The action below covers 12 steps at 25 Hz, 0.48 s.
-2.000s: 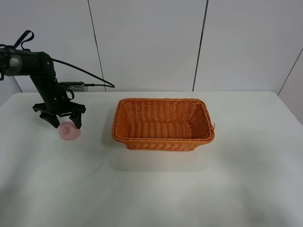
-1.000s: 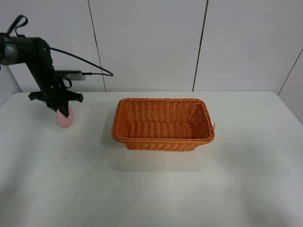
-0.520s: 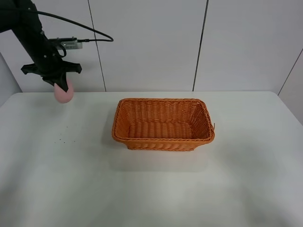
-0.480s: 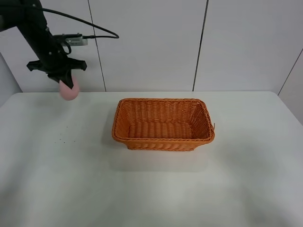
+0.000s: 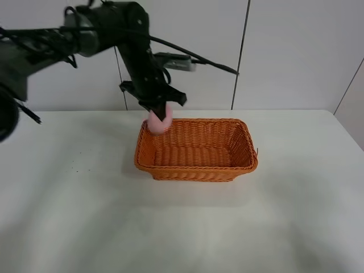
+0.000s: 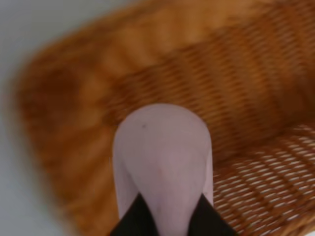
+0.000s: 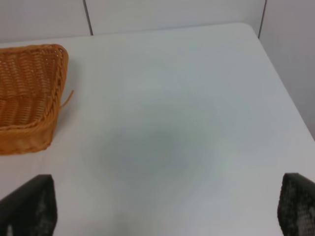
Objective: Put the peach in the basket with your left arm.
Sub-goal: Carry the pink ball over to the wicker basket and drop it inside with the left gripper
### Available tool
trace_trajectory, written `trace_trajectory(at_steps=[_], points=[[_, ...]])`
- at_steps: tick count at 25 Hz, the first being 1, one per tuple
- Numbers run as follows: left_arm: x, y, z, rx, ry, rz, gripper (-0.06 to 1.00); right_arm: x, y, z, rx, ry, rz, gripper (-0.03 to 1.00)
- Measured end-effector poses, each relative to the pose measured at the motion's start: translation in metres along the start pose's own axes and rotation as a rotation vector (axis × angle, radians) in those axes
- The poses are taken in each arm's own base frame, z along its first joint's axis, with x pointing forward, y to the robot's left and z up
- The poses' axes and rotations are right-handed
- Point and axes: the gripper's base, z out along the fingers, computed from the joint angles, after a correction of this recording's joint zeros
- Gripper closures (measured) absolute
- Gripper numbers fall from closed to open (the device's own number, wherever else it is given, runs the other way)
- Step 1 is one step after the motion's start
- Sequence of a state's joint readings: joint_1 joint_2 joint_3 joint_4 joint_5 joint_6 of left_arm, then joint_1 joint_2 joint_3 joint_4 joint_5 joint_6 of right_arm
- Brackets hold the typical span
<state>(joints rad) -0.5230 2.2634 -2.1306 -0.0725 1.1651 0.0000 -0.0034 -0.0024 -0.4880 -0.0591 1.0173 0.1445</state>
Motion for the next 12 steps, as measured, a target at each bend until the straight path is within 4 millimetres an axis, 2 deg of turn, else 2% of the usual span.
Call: trace_trajectory(at_steps=[4,8,10,12], points=[[-0.006,-0.032,0.049,0.016,0.024,0.063,0.83,0.0,0.0,0.0,0.0,0.0,0.0,0.27],[-0.005,-0.039,0.089,0.016,0.052,0.076,0.82,0.0,0.0,0.0,0.0,0.0,0.0,0.27],[-0.003,-0.038,0.1,0.013,0.072,0.074,0.75,0.0,0.0,0.0,0.0,0.0,0.0,0.27],[-0.002,-0.036,0.104,0.011,0.084,0.072,0.59,0.0,0.0,0.0,0.0,0.0,0.0,0.27]])
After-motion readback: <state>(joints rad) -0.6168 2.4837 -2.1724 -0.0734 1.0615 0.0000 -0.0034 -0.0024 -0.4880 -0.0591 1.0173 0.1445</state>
